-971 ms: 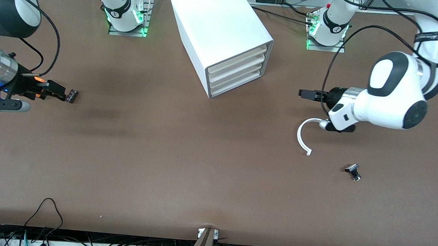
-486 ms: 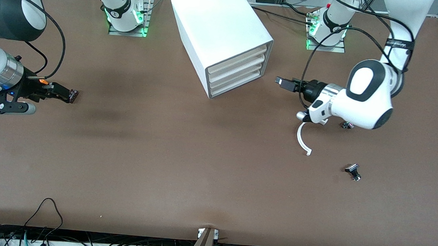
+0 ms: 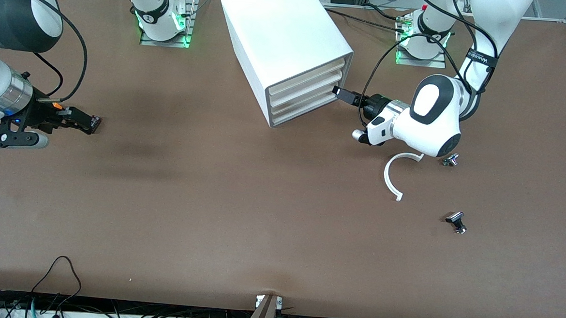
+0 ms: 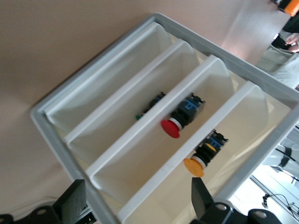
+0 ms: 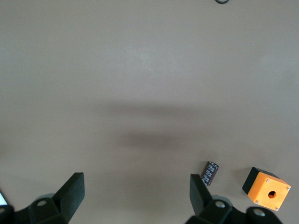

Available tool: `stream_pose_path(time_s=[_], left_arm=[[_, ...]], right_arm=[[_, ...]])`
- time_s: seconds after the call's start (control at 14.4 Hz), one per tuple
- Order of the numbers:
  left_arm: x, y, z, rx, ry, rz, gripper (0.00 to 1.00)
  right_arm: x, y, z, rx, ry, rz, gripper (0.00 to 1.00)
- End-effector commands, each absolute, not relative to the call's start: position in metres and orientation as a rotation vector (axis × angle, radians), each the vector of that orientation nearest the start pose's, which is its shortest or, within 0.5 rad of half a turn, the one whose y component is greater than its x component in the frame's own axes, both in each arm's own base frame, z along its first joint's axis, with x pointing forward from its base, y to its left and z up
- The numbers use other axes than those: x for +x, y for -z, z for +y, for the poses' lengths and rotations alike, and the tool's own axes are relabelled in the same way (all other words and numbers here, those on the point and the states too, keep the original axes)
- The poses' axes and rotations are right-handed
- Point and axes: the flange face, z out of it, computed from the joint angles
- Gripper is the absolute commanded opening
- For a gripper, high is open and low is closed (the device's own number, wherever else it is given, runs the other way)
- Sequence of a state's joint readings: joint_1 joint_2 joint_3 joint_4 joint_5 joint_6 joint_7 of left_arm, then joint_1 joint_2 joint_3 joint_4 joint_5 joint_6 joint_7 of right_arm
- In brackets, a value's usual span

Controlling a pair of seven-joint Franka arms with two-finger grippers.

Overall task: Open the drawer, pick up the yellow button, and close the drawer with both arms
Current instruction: 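Grasp the drawer front with the left gripper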

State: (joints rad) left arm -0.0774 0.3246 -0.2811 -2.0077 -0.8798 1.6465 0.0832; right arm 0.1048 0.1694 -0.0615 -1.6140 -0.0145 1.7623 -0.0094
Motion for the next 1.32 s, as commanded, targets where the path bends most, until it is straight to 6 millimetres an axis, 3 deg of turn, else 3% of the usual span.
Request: stream_pose_path(time_s=[0.0,0.42,0.55,0.76,1.11,1.25], left_arm=[[0.459,-0.297,-0.281,2.076,0.898,-0.075,0.99],[0.434,-0.272,-0.280,2.017,0.868,-0.153,0.94],[0.426,-0.268,-0.285,1.982,0.864,-0.157,0.84],[0.419,-0.268,-0.293,1.968,0.868,-0.191,0.71],[0.404,-0.274,-0.318,1.935,0.887,-0.232,0.63],[0.404,-0.274,-0.318,1.933,0.883,-0.238,0.41]], right_arm=[[0.614,-0.525,0.030,-3.170,-0.011,-0.115,1.00],[0.617,-0.527,0.029,-3.169,-0.004,-0.144,1.00],[0.618,-0.524,0.028,-3.168,-0.009,-0.139,1.00],[0.618,-0.524,0.027,-3.162,-0.012,-0.134,1.00],[0.616,-0.525,0.041,-3.162,-0.014,-0.186,1.00],[0.615,-0.523,0.055,-3.154,-0.026,-0.279,1.00]])
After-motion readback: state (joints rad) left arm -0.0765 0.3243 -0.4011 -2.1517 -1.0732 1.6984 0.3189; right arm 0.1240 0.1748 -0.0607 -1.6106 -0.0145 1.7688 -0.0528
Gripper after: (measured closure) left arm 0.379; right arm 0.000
